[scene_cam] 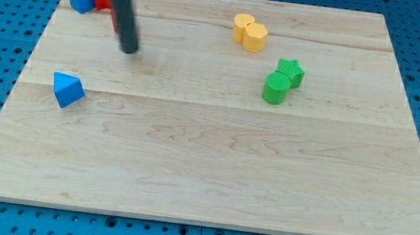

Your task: Move the yellow heart right to the red circle

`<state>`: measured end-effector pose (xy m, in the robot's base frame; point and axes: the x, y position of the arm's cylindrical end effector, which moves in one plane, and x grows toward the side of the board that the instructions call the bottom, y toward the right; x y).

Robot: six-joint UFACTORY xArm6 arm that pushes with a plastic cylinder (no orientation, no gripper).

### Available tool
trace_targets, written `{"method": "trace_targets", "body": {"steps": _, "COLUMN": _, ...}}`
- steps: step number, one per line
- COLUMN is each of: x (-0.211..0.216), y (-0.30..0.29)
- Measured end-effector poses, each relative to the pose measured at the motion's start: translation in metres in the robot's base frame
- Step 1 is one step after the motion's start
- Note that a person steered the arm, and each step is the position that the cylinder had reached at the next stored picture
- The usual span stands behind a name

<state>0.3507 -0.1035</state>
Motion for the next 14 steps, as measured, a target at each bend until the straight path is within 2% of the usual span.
{"method": "trace_targets", "body": {"steps": 2, "x": 0.002, "y": 0.202}}
{"method": "trace_targets", "body": {"steps": 3, "x": -0.028, "y": 0.246}}
{"method": "trace_targets", "body": {"steps": 4, "x": -0.061, "y": 0.212}}
{"method": "trace_targets", "body": {"steps": 5, "x": -0.064, "y": 0.136}}
{"method": "trace_targets", "body": {"steps": 6, "x": -0.084, "y": 0.083}}
{"method": "trace_targets", "body": {"steps": 8, "x": -0.086, "y": 0.180}}
{"method": "trace_targets", "body": {"steps": 9, "x": -0.104, "y": 0.194}}
{"method": "trace_targets", "body": {"steps": 10, "x": -0.143, "y": 0.144}}
{"method": "trace_targets", "body": {"steps": 11, "x": -0.129, "y": 0.075}}
{"method": "trace_targets", "body": {"steps": 13, "x": -0.110, "y": 0.182}}
{"method": "trace_targets", "body": {"steps": 14, "x": -0.098, "y": 0.152}}
